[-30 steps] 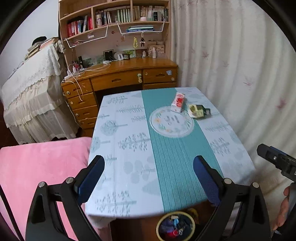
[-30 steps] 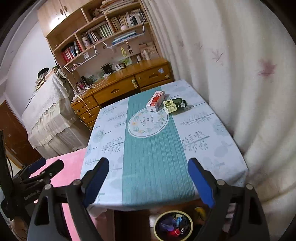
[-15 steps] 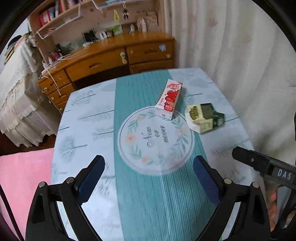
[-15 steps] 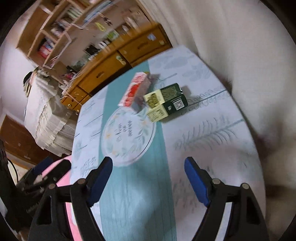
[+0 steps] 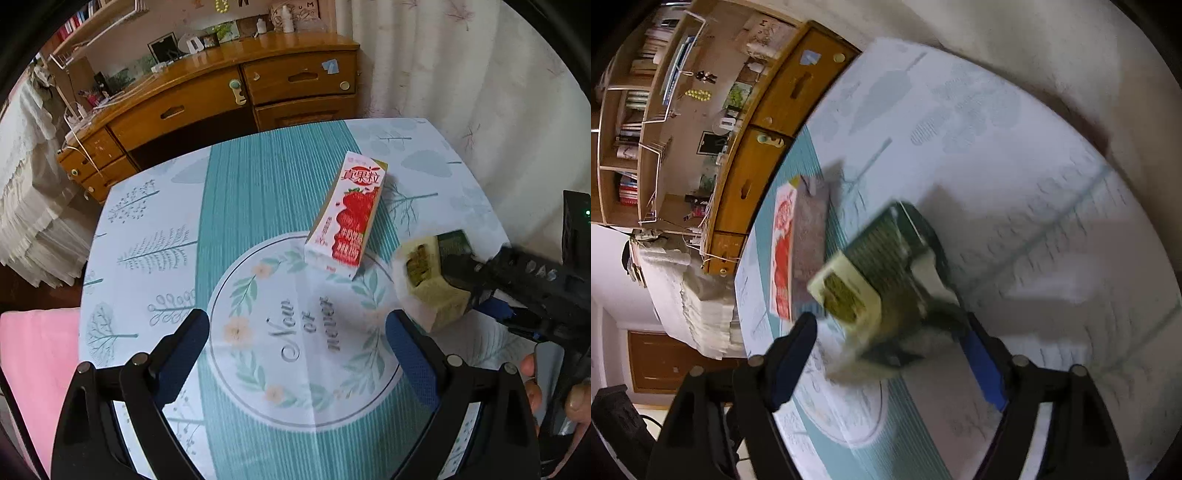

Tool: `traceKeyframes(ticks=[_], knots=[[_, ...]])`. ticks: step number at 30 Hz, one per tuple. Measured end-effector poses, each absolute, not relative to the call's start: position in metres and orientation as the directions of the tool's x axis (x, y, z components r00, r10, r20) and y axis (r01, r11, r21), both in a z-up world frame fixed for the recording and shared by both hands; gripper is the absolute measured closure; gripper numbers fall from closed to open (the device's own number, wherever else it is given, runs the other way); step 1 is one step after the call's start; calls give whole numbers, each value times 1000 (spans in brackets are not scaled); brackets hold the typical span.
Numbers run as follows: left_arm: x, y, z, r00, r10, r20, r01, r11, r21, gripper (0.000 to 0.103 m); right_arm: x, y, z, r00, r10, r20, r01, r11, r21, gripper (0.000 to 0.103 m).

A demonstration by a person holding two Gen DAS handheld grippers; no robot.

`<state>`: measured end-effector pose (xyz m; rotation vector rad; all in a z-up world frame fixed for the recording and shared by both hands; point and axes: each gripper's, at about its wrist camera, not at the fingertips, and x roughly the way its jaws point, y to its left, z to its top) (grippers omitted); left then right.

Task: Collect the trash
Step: 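Grasp the strawberry milk carton with the left gripper while the right grasps the green box, then carry the carton and green box down over the bin with both grippers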

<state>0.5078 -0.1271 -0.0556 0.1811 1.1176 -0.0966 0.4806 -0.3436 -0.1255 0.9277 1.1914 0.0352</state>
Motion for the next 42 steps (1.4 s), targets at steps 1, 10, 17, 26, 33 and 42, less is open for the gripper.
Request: traceKeyframes(ticks=[1, 10, 17, 26, 33, 42], knots=[[512, -128, -57, 432, 10, -902, 168, 982, 91, 7, 485, -342, -126, 409, 484, -773, 421, 652, 631, 58], [566, -150, -84, 373, -29, -927, 179, 983, 41, 7, 507, -356, -102, 474, 374, -797, 313, 775, 549, 71], [609, -163, -119, 292, -55, -955, 166, 986, -6, 11, 504, -379, -102, 489, 369, -791, 303, 778, 550, 73], [625, -168, -133, 255, -103, -961, 124, 990, -73, 43, 496, -383, -103, 488, 391, -780, 272, 781, 562, 73], [600, -159, -122, 288, -77, -955, 106, 993, -48, 48, 487, -379, -100, 491, 394, -777, 258, 786, 561, 73], [532, -135, -92, 305, -117, -945, 111, 990, -87, 48, 455, -352, -89, 476, 404, -781, 225, 803, 553, 74]])
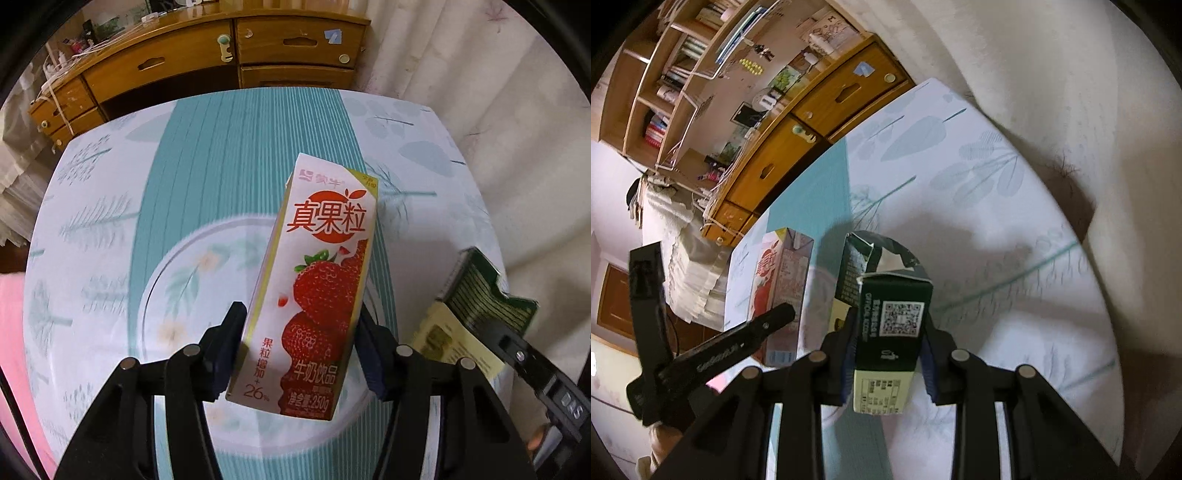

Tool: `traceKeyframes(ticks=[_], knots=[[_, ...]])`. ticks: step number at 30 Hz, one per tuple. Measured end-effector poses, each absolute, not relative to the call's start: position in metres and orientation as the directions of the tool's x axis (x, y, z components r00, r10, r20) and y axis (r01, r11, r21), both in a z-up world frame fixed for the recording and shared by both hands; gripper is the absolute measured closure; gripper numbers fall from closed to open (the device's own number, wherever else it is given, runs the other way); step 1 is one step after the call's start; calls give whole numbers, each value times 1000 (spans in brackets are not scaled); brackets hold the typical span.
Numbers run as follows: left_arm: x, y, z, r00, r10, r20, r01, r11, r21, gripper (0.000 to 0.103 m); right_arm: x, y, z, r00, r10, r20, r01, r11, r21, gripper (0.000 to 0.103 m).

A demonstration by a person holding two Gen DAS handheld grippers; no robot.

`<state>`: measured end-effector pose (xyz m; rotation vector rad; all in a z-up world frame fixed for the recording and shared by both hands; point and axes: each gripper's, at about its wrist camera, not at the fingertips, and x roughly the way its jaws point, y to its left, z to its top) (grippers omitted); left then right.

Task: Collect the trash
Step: 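Carry the carton and green box down over the bin with both grippers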

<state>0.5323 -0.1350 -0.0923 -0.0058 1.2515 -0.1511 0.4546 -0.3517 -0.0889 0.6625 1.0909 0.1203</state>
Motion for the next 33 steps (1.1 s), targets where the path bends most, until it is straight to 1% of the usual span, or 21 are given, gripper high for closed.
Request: traceKeyframes(ticks=[6, 14, 23, 28, 33], knots=[[464, -104, -69, 326, -143, -934, 109, 988, -113, 48, 412, -330, -71, 485, 403, -776, 207, 809, 550, 74], [356, -63, -32, 370, -148, -917, 161, 983, -94, 48, 321, -294, -34, 510, 377, -773, 187, 829, 527, 74], [213, 11, 5, 420, -203, -885, 229, 967, -113, 48, 176, -237, 8, 581, 302, -756, 210, 842, 497, 74], [139, 50, 12, 421, -235, -876, 245, 959, -140, 47, 92, -201, 20, 607, 264, -750, 241, 838, 490, 74], [81, 68, 10, 396, -239, -886, 272, 953, -136, 47, 31, -166, 28, 574, 256, -778, 233, 860, 455, 74]])
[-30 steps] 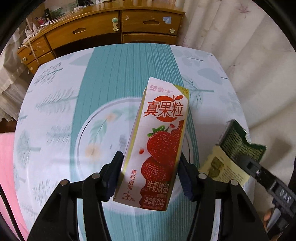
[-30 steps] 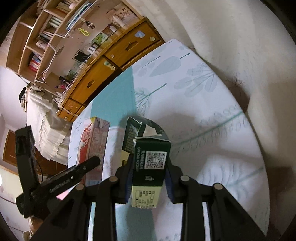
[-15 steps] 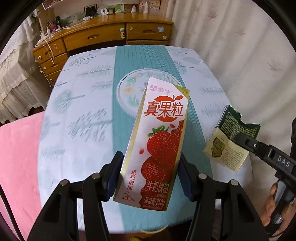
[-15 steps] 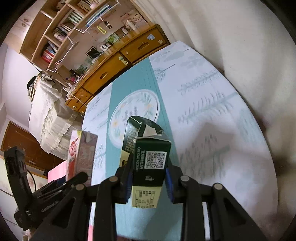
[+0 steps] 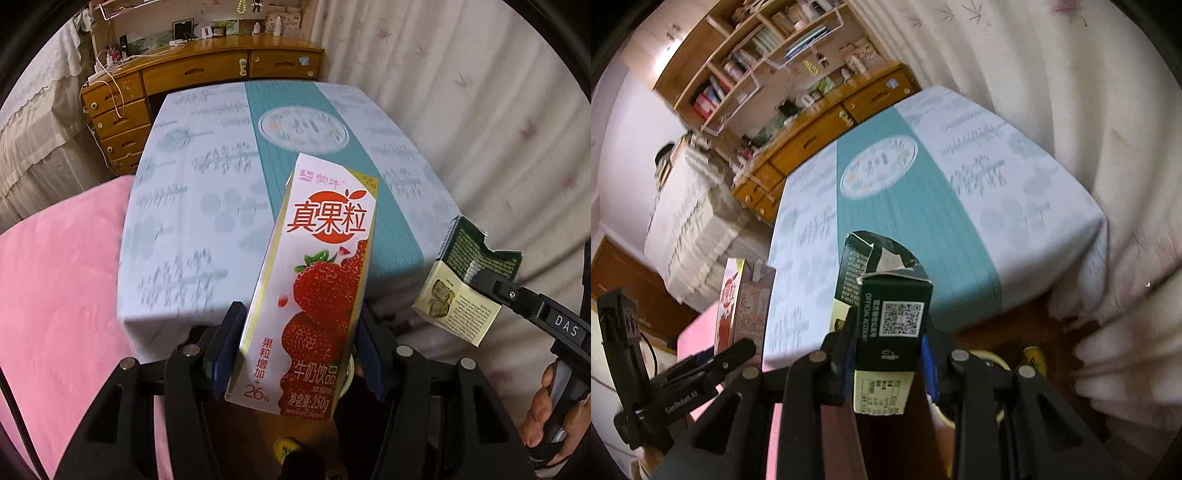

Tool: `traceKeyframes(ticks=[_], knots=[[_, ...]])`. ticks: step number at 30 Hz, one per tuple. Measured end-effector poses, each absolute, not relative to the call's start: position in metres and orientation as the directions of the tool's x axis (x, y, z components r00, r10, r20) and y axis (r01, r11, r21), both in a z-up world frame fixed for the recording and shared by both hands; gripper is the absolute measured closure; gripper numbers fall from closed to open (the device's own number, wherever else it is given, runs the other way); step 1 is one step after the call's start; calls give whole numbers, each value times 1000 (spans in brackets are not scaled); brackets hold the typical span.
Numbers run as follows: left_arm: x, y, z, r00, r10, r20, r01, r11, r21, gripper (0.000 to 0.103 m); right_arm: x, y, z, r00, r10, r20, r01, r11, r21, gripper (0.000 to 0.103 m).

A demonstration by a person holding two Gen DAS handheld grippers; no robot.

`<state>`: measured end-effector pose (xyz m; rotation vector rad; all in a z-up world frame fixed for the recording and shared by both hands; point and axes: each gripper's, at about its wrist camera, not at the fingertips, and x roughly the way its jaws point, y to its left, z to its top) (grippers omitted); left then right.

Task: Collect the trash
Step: 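Carry the carton and green box down over the bin with both grippers, then open both grippers to drop the carton and green box into the bin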

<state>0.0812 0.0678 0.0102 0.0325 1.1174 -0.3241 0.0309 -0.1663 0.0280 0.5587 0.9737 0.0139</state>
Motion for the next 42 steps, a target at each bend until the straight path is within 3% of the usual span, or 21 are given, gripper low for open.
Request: traceKeyframes(ticks=[7, 14, 31, 42], knots=[[25, 69, -16, 333, -242, -911, 284, 947, -148, 47, -21, -142, 11, 476, 266, -838, 243, 876, 416, 74], [0, 58, -75, 240, -250, -938, 246, 950, -190, 47, -53, -143, -39, 366, 266, -892, 272, 886, 376, 74], [13, 13, -340, 38, -195, -980, 125, 974, -188, 47, -54, -195, -308, 78, 273, -959, 478, 834, 277, 73], [36, 10, -436, 45, -197, -979, 138, 972, -189, 45, -11, -174, -414, 29, 248, -968, 410, 881, 238, 72]])
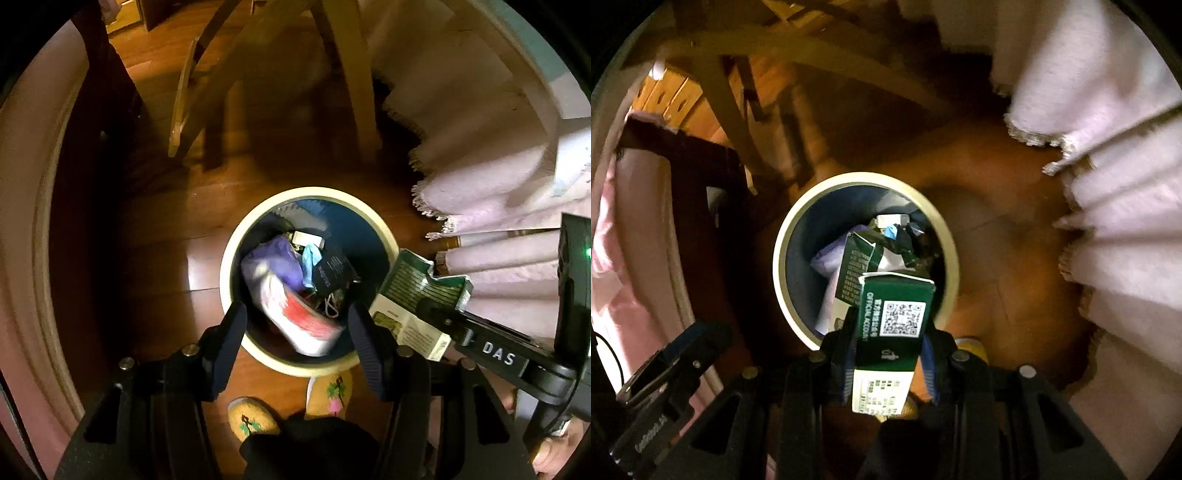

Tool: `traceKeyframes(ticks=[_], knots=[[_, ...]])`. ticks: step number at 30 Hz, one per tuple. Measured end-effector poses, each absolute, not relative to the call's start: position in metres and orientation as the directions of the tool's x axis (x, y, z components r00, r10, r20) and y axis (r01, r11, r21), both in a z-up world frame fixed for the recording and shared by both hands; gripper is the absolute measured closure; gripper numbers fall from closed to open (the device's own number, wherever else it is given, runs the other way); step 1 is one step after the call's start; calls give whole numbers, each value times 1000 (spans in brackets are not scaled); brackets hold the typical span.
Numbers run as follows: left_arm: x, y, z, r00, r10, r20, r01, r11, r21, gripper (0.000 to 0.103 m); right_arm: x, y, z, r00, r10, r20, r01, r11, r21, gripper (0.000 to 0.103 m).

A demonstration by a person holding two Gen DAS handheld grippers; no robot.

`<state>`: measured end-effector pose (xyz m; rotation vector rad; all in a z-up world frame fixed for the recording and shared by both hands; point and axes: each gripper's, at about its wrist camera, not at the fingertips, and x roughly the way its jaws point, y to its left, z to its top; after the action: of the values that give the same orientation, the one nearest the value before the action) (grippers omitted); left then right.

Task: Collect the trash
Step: 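Open both grippers to drop the carton and green box into the bin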

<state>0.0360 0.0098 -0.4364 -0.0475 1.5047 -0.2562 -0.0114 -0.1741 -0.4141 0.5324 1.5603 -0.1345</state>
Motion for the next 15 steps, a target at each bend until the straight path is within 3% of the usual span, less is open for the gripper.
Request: traceKeyframes(ticks=[1, 3, 4, 6, 8, 15], knots=[[38, 11, -441, 39, -194, -980, 134, 973, -188, 41, -8, -172, -421, 23, 250, -968, 404, 883, 238, 72], [44, 13, -447, 50, -177, -983, 115, 979, -171, 17, 1, -167, -436, 9, 281, -960, 392, 882, 262, 71], [44, 16, -449, 67, -176, -982, 107, 980, -168, 16, 5, -166, -441, 3, 293, -956, 387, 881, 271, 69], [46, 21, -450, 80, -171, -982, 100, 982, -162, 16, 10, -162, -445, 25, 286, -958, 363, 890, 275, 44], [47, 23, -453, 93, -157, -983, 97, 984, -148, 14, 11, -160, -442, 70, 274, -959, 329, 901, 282, 35], [52, 29, -444, 146, -144, -979, 73, 988, -135, 13, 15, -155, -436, 146, 234, -961, 274, 924, 266, 34]])
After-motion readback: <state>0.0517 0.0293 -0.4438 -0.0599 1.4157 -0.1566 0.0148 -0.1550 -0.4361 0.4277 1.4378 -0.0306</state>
